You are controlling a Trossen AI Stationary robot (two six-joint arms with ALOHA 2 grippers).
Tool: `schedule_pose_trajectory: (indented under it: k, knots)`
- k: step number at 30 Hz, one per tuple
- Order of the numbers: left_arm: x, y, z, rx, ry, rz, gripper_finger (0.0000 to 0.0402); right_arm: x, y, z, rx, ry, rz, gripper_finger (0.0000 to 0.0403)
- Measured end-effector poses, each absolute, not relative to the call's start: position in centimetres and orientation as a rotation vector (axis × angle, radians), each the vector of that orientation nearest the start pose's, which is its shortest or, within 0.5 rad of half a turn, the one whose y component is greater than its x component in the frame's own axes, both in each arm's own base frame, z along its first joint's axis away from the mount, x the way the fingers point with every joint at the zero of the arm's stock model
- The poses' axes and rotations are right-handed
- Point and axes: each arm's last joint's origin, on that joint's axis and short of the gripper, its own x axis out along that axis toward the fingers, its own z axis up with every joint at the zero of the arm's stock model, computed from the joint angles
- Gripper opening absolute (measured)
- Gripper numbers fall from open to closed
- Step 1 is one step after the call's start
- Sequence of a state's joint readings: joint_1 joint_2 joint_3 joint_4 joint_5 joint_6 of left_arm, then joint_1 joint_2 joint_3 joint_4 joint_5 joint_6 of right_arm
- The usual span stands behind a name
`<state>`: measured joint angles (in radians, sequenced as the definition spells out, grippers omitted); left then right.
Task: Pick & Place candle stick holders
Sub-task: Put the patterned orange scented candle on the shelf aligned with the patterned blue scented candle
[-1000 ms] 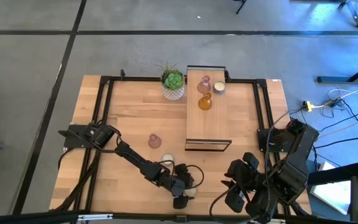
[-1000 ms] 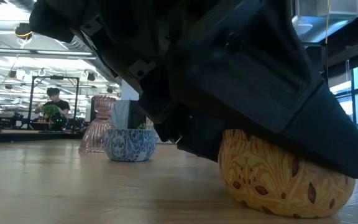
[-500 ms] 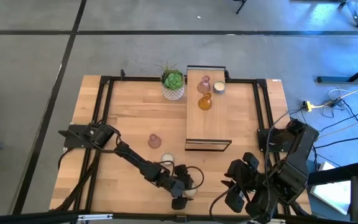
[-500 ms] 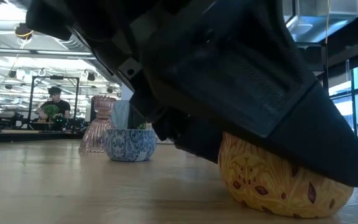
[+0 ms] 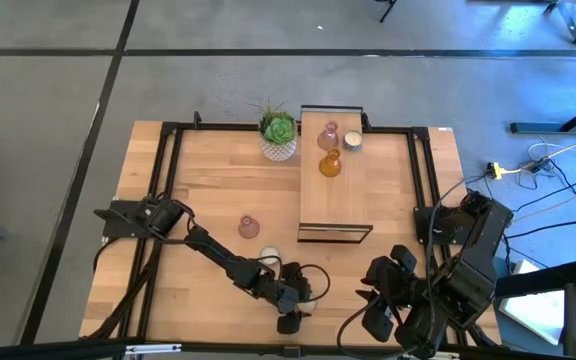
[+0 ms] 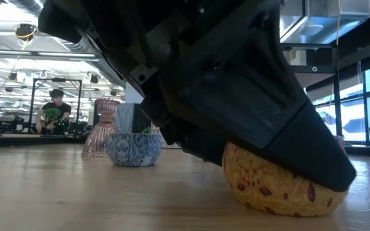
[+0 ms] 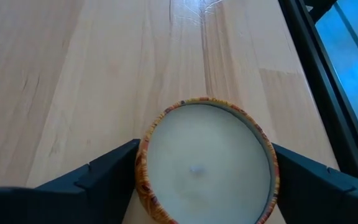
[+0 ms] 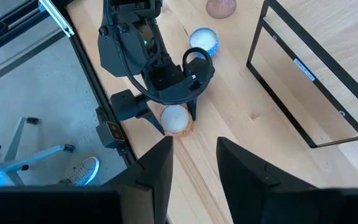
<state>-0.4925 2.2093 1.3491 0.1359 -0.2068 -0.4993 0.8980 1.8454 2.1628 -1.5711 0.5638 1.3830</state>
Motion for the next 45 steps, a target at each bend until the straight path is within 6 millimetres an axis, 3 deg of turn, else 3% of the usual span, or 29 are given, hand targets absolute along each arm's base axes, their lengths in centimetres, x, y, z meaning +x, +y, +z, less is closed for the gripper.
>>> schedule_pose_trajectory:
  k: [5, 12, 21, 32, 41, 45]
  knots:
    - [40.2, -20.9, 10.4, -0.223, 0.751, -0.092, 0.0296, 22.0, 25.2, 40.3, 0.435, 0.885, -0.366, 0.0127]
    - [40.3, -20.9, 10.5, -0.251, 0.754, -0.072, 0.0293, 22.0, 25.2, 40.3, 0.441, 0.884, -0.369, 0.0127]
    - [41.5, -21.6, 13.4, -0.19, 0.853, -0.037, 0.0292, 22.0, 25.3, 40.2, 0.571, 0.935, -0.401, 0.0127]
    - [41.3, -21.9, 21.6, -0.031, 0.798, 0.037, 0.0292, 22.2, 25.2, 40.2, 0.682, 0.933, -0.449, 0.0127]
    - [36.8, -19.5, 31.0, 0.003, 0.665, 0.195, 0.0292, 23.0, 24.8, 40.5, 0.739, 0.812, -0.495, 0.0175]
    - [35.2, -18.2, 33.5, 0.019, 0.626, 0.253, 0.0292, 24.6, 23.5, 40.6, 0.782, 0.754, -0.542, 0.0211]
